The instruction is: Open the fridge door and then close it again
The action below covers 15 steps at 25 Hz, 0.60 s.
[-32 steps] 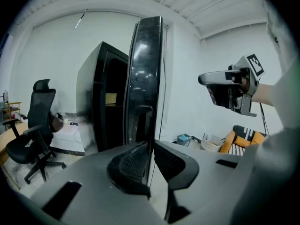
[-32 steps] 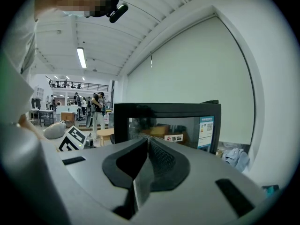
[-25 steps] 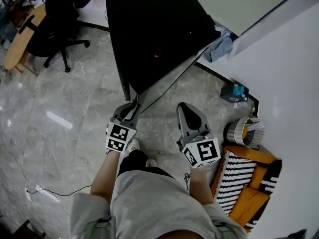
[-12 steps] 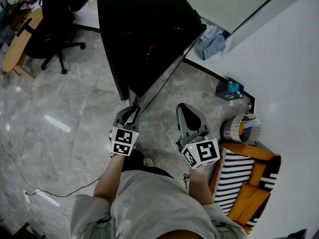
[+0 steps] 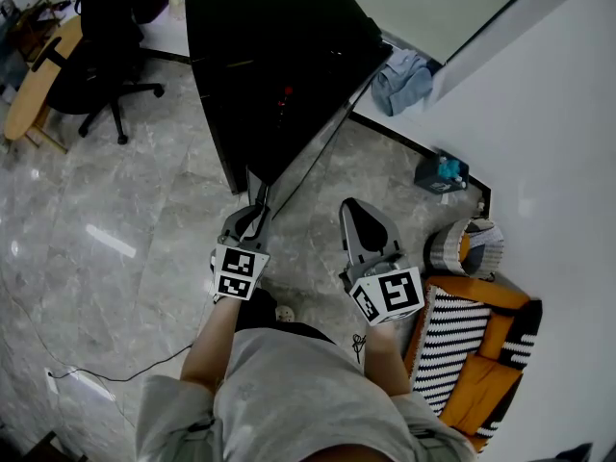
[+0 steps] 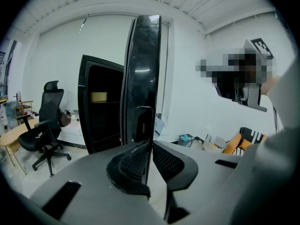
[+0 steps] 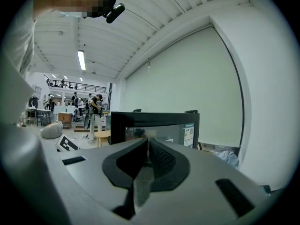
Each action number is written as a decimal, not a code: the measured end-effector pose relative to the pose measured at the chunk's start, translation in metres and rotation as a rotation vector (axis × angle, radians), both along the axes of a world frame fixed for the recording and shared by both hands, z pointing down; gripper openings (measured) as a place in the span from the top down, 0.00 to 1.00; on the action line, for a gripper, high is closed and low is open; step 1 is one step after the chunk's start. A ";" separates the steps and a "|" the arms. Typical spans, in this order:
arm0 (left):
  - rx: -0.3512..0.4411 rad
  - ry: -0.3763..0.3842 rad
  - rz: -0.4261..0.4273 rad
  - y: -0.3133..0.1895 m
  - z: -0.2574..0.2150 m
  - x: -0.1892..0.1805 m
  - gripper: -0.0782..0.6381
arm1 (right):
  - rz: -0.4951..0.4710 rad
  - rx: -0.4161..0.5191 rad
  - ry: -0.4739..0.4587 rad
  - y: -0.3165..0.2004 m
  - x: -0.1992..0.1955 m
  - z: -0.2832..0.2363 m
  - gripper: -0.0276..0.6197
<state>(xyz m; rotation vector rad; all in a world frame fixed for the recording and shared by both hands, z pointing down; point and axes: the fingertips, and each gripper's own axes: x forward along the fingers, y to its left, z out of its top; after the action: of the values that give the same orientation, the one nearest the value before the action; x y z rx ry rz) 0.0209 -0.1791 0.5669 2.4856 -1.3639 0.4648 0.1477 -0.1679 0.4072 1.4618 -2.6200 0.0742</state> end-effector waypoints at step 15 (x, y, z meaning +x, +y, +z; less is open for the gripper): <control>-0.031 0.040 -0.066 -0.041 -0.002 -0.050 0.82 | -0.025 -0.007 0.001 -0.023 -0.023 0.003 0.92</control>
<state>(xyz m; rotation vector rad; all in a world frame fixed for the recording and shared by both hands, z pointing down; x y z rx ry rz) -0.0294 -0.2204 0.5652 2.4040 -1.4084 0.4165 0.1252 -0.1911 0.4099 1.4262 -2.6340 0.0797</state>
